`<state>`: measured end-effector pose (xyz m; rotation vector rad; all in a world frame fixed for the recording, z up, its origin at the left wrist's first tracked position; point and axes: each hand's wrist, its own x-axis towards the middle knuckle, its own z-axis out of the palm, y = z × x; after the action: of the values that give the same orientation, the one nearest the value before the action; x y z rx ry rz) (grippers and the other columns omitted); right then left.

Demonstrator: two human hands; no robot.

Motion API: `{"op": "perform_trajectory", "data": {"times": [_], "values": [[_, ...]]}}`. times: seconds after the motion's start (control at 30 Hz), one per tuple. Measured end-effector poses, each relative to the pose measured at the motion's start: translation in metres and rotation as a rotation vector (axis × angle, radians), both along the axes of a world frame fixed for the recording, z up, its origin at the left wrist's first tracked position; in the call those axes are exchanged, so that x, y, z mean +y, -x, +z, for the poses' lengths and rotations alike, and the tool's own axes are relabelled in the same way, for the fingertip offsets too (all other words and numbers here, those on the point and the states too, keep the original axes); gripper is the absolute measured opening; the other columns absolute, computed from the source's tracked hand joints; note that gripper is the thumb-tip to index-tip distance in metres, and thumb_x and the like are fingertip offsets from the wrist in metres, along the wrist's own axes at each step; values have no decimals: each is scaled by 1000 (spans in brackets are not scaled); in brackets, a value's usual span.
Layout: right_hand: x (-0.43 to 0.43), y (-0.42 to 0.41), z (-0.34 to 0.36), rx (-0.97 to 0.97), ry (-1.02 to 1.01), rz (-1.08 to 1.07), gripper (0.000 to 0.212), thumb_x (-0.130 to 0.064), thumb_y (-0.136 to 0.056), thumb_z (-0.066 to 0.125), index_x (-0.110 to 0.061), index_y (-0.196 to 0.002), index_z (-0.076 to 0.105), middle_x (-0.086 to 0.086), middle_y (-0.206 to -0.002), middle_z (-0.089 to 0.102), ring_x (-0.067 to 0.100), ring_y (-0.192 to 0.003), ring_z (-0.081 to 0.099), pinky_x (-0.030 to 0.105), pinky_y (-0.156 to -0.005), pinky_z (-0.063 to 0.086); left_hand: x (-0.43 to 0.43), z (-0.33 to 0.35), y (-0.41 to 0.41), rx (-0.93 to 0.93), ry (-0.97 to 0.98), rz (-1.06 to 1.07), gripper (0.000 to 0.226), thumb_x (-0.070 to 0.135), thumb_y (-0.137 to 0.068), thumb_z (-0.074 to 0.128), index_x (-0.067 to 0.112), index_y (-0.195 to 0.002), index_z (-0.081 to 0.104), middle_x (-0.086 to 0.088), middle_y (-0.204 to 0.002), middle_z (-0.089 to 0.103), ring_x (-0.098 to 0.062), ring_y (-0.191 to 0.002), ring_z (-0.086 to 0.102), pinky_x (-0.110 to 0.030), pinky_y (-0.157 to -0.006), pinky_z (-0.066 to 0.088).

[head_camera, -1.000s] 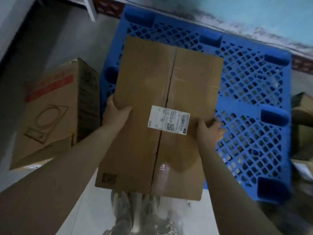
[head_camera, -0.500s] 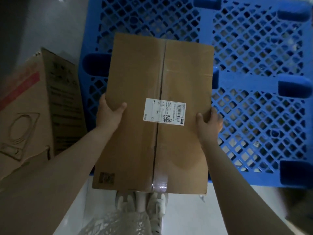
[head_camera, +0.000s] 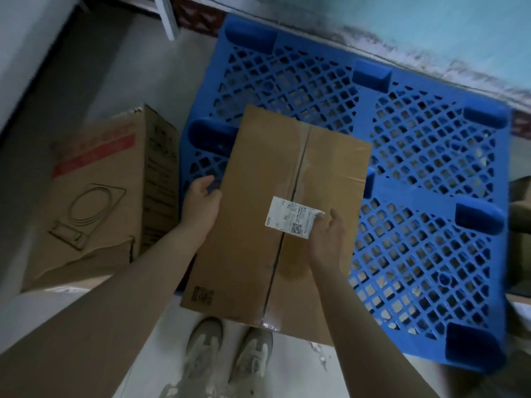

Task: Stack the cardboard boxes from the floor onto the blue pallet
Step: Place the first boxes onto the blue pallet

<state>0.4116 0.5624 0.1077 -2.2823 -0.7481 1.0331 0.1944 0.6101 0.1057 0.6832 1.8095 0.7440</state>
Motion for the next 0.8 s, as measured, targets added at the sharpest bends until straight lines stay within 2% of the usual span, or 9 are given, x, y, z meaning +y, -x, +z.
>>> {"op": "perform_trajectory", "data": {"times": [0.07, 0.13, 0.23, 0.33, 0.43, 0.57, 0.7, 0.77, 0.8], "values": [[7, 36, 17, 30, -9, 95, 48, -37, -105, 38, -17, -149, 38, 15, -151, 39, 31, -137, 42, 46, -113, 34, -5, 13, 26, 7, -1, 65, 38, 14, -98, 48, 22, -134, 52, 6, -128, 55, -7, -104, 55, -19, -84, 43], [14, 78, 32, 73, -20, 169, 45, -35, -105, 40, -19, -147, 41, 12, -149, 44, 31, -136, 44, 50, -113, 35, -17, 24, 60, -11, 6, 158, 30, 14, -99, 46, 19, -127, 57, 10, -110, 59, -1, -84, 55, -10, -63, 47], [15, 144, 48, 215, -58, 317, 49, -39, -105, 41, -23, -151, 37, 5, -151, 43, 24, -138, 42, 47, -116, 34, -43, 31, 119, -20, 66, 325, 30, 12, -96, 46, 15, -124, 58, -3, -97, 62, -11, -76, 59, -23, -64, 50], [18, 204, 47, 311, -33, 476, 54, -42, -104, 43, -22, -153, 32, 2, -156, 38, 21, -142, 40, 37, -113, 36, -73, 28, 170, 72, 120, 349, 40, 14, -88, 44, 16, -124, 62, 5, -65, 49, -9, -52, 48, -22, -50, 36], [16, 254, 30, 360, 22, 548, 59, -43, -101, 50, -23, -153, 31, 5, -157, 35, 23, -141, 40, 35, -106, 38, -89, 18, 198, 28, 138, 386, 39, 15, -90, 46, 25, -124, 62, 10, -79, 57, -10, -64, 50, -27, -61, 39], [4, 292, -13, 362, 115, 535, 71, -45, -95, 60, -23, -155, 28, 11, -159, 30, 30, -142, 37, 39, -106, 38, -97, -10, 206, 1, 107, 271, 39, 18, -95, 43, 32, -128, 58, 17, -115, 56, 7, -58, 54, -10, -48, 38], [-1, 301, -60, 325, 209, 442, 90, -50, -86, 70, -26, -157, 21, 13, -160, 22, 37, -143, 33, 47, -110, 37, -95, -41, 202, -69, 97, 177, 36, 27, -102, 40, 29, -136, 52, 20, -109, 52, 14, -52, 51, 2, -40, 33], [-2, 303, -80, 342, 286, 388, 97, -53, -81, 73, -31, -157, 17, 13, -161, 18, 40, -143, 31, 50, -110, 37, -94, -54, 207, -91, 81, 159, 38, 27, -103, 37, 26, -139, 50, 15, -121, 49, 25, -64, 52, 4, -51, 36], [-3, 305, -88, 369, 328, 357, 101, -55, -79, 75, -33, -157, 15, 12, -162, 16, 41, -144, 29, 52, -110, 37, -94, -60, 211, -93, 65, 157, 39, 27, -103, 37, 25, -140, 49, 13, -130, 49, 27, -83, 52, 2, -67, 39]]}}
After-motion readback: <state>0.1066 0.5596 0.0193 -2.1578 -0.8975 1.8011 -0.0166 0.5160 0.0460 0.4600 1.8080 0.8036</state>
